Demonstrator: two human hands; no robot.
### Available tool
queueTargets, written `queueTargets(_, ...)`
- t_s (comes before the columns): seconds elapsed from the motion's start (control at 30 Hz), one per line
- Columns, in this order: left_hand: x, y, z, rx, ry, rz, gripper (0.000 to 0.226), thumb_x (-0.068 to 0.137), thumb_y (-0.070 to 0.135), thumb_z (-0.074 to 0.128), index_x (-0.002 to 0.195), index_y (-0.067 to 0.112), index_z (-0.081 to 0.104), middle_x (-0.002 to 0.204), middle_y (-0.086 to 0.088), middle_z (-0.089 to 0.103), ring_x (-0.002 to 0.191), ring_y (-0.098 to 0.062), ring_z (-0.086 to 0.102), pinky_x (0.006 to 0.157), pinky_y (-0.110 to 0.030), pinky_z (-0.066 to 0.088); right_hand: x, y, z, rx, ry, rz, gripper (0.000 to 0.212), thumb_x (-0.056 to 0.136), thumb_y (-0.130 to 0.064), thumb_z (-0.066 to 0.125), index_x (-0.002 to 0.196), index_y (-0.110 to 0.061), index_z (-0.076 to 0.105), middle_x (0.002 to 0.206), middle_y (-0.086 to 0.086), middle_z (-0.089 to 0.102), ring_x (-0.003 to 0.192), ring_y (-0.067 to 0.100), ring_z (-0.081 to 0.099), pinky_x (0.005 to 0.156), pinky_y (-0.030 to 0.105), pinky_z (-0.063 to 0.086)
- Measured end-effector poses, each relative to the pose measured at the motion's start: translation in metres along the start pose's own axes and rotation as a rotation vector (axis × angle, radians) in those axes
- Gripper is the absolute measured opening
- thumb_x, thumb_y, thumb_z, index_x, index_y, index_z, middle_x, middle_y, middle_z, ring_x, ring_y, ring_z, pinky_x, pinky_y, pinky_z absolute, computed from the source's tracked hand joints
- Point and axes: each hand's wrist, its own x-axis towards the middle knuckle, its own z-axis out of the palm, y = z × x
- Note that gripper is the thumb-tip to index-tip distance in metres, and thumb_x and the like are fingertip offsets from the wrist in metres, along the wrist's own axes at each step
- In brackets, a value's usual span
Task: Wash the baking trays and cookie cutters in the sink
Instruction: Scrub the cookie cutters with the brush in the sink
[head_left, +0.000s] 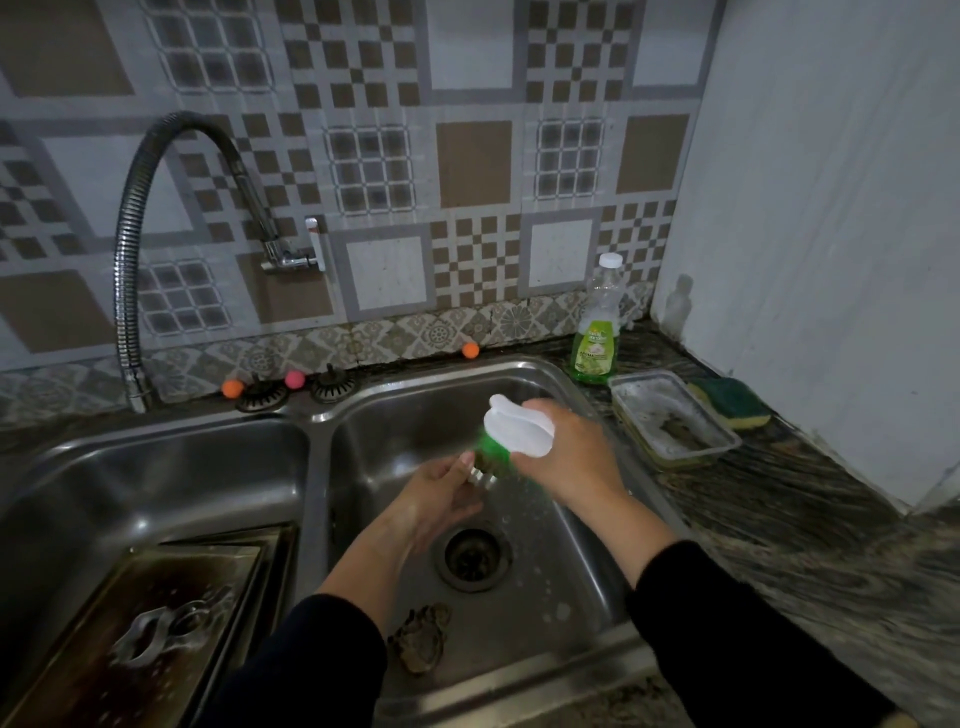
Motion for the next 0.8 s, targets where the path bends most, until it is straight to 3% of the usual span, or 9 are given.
queueTargets(0.13, 0.004, 0.002, -0.001, 0.052, -0.012, 0.054, 0.030, 0.102, 0.024, 0.043, 0.124, 0.012, 0.059, 0.118, -0.011, 0.066, 0.109, -0.021, 0.062, 0.095, -0.032, 0.049, 0.000, -0.003, -0.003, 0.005, -0.030, -0.011, 0.058, 0.075, -0.033, 0.074, 0.129, -0.034, 0.051, 0.118, -0.003, 0.064, 0.107, 0.020, 0.059, 0.075, 0.028, 0.046)
queueTargets(0.33, 0.001, 0.003, -0.006, 0.184, 0.094, 0.203, 0.025, 0.098, 0.016, 0.052, 0.121, 0.011, 0.060, 0.103, -0.007, 0.068, 0.091, -0.012, 0.064, 0.077, -0.017, 0.052, 0.003, -0.008, -0.002, -0.031, -0.027, -0.008, 0.060, 0.076, -0.031, 0.074, 0.131, -0.033, 0.050, 0.120, -0.002, 0.063, 0.109, 0.022, 0.059, 0.078, 0.029, 0.046)
queueTargets(0.47, 0.002, 0.004, -0.015, 0.261, 0.150, 0.282, 0.029, 0.093, 0.017, 0.061, 0.121, 0.010, 0.061, 0.108, -0.009, 0.069, 0.099, -0.019, 0.065, 0.091, -0.030, 0.052, -0.001, -0.009, 0.005, -0.059, 0.001, 0.020, 0.058, 0.077, -0.031, 0.072, 0.131, -0.032, 0.049, 0.120, 0.000, 0.064, 0.108, 0.024, 0.060, 0.078, 0.031, 0.048)
queueTargets(0.53, 0.001, 0.005, -0.019, 0.256, 0.182, 0.325, 0.028, 0.089, 0.021, 0.066, 0.116, 0.019, 0.062, 0.111, -0.007, 0.068, 0.106, -0.024, 0.064, 0.097, -0.037, 0.050, -0.002, -0.010, 0.007, -0.021, 0.017, 0.025, 0.059, 0.077, -0.032, 0.072, 0.131, -0.033, 0.049, 0.118, -0.001, 0.064, 0.107, 0.022, 0.060, 0.077, 0.029, 0.046)
queueTargets(0.7, -0.004, 0.009, -0.037, 0.257, 0.259, 0.389, 0.028, 0.092, 0.017, 0.063, 0.118, 0.025, 0.059, 0.113, -0.003, 0.068, 0.106, -0.016, 0.064, 0.097, -0.037, 0.050, -0.005, -0.020, 0.017, 0.038, -0.026, 0.048, 0.060, 0.075, -0.033, 0.074, 0.130, -0.034, 0.050, 0.117, -0.001, 0.064, 0.106, 0.020, 0.059, 0.077, 0.029, 0.048)
queueTargets(0.8, -0.009, 0.011, -0.050, 0.224, 0.268, 0.408, 0.027, 0.093, 0.014, 0.061, 0.118, 0.025, 0.059, 0.117, -0.008, 0.066, 0.105, -0.019, 0.064, 0.094, -0.038, 0.052, -0.005, -0.033, 0.025, 0.139, -0.044, 0.007, 0.061, 0.072, -0.033, 0.076, 0.127, -0.034, 0.052, 0.116, -0.004, 0.063, 0.105, 0.017, 0.059, 0.080, 0.029, 0.049)
